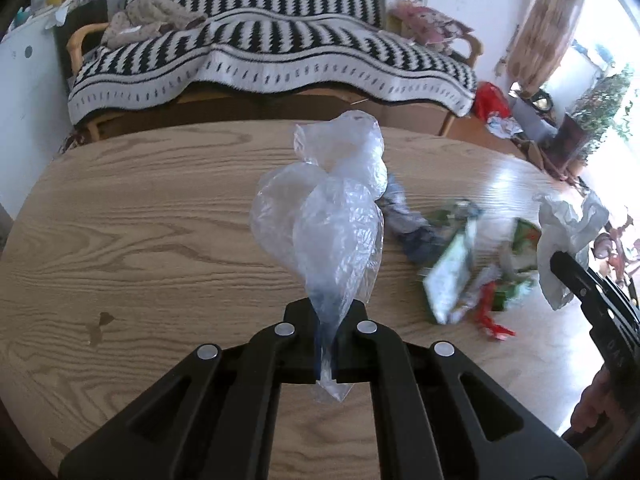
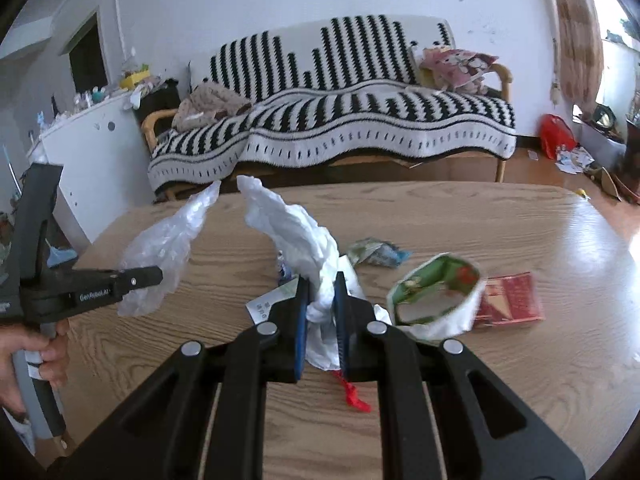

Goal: Collect trash
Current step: 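Carry the clear bag and white tissue over the black bin with both tools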

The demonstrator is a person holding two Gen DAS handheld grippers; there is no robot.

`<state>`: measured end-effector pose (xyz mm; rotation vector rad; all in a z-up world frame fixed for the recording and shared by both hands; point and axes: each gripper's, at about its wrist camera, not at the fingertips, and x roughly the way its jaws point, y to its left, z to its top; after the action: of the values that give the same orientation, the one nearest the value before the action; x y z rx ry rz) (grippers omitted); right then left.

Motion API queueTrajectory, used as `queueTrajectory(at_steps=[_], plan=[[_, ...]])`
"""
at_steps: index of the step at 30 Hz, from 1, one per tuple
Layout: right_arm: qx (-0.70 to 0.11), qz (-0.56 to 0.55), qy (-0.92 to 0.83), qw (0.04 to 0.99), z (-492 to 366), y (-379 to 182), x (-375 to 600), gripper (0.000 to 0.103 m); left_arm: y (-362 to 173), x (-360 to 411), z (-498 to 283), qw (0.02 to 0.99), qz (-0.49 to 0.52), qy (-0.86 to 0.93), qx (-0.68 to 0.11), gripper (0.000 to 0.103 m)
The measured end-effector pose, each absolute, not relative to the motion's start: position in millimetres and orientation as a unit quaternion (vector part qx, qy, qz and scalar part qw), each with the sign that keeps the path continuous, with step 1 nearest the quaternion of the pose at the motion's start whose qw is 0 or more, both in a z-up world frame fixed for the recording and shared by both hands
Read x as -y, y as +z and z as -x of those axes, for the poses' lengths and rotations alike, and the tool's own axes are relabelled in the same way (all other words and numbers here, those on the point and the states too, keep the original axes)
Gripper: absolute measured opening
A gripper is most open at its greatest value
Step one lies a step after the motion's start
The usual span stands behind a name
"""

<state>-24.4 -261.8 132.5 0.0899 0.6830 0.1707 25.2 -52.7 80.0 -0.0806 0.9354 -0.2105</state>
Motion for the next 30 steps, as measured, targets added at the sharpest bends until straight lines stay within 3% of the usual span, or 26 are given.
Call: queueTrajectory(at_steps=[10,21,26,30], plan=[[-0.29,-0.105,0.016,0.951,125,188,327,0.013,122,127,64,0.886,0.013,-0.206,-0.416,0.001],[-0.288,-0.195,-0.107,0.931,275,181,434,0.013,88,249,186,0.83,-0.08,-0.334,-0.44,0.002],[-0.328,-0.224,-0.115,0.911,316,147,462,0.013,46,278,218,0.779,-0.067,-0.371,-0.501,0.002],[-0.409,-0.287,-0.127,0.857,345,68,481,0.013,-16,306,243,0.736,-0.094,-0.363,-0.563,0.002]])
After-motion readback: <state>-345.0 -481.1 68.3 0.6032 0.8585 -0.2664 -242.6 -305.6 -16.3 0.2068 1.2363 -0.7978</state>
